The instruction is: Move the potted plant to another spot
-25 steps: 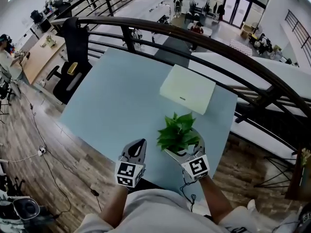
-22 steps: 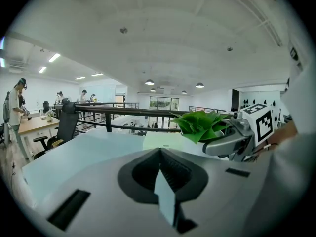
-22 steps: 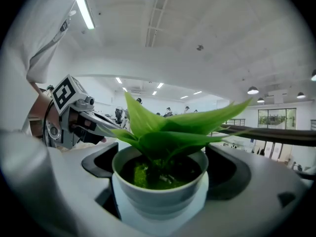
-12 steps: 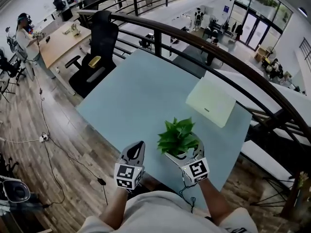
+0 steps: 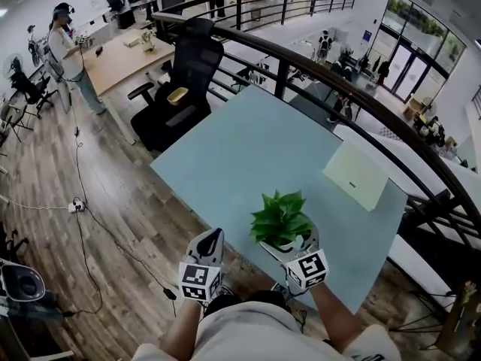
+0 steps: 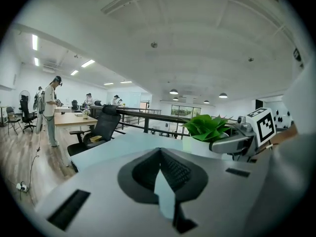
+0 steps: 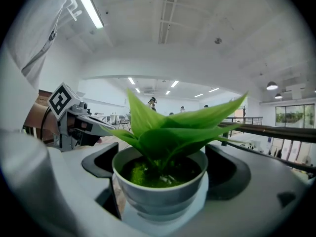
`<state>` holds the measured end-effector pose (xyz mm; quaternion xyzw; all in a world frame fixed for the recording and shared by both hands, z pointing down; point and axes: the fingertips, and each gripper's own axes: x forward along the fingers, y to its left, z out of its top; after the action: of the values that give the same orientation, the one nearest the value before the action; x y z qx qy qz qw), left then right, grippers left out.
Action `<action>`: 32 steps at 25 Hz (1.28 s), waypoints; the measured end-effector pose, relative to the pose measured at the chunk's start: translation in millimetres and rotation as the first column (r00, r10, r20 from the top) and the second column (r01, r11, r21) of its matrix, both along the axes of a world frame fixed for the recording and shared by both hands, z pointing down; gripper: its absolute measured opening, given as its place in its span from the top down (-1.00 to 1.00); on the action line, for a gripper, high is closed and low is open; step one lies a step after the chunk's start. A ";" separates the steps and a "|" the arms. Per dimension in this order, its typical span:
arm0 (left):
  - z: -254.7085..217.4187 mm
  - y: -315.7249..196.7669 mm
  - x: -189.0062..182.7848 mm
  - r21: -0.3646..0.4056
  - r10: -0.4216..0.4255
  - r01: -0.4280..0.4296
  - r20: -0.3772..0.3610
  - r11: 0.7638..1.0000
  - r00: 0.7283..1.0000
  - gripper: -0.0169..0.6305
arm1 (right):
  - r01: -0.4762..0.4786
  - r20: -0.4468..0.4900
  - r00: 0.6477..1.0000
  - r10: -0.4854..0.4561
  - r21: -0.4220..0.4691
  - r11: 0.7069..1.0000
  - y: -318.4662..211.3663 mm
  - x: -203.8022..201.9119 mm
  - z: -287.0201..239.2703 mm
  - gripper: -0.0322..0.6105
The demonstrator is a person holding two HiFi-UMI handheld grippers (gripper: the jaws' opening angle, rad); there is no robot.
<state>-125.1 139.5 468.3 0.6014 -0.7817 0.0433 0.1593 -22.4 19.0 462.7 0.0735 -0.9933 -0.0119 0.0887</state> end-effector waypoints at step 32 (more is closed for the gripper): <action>48.0 -124.6 -82.3 -0.071 0.086 -0.087 -0.020 0.994 0.996 0.91 | -0.013 -0.021 1.000 0.013 -0.015 1.000 -99.8 -67.0 37.0 -0.79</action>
<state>-207.4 14.8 516.4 0.6290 -0.7514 0.0728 0.1855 -89.4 -80.8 499.7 0.0790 -0.9919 -0.0047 0.0997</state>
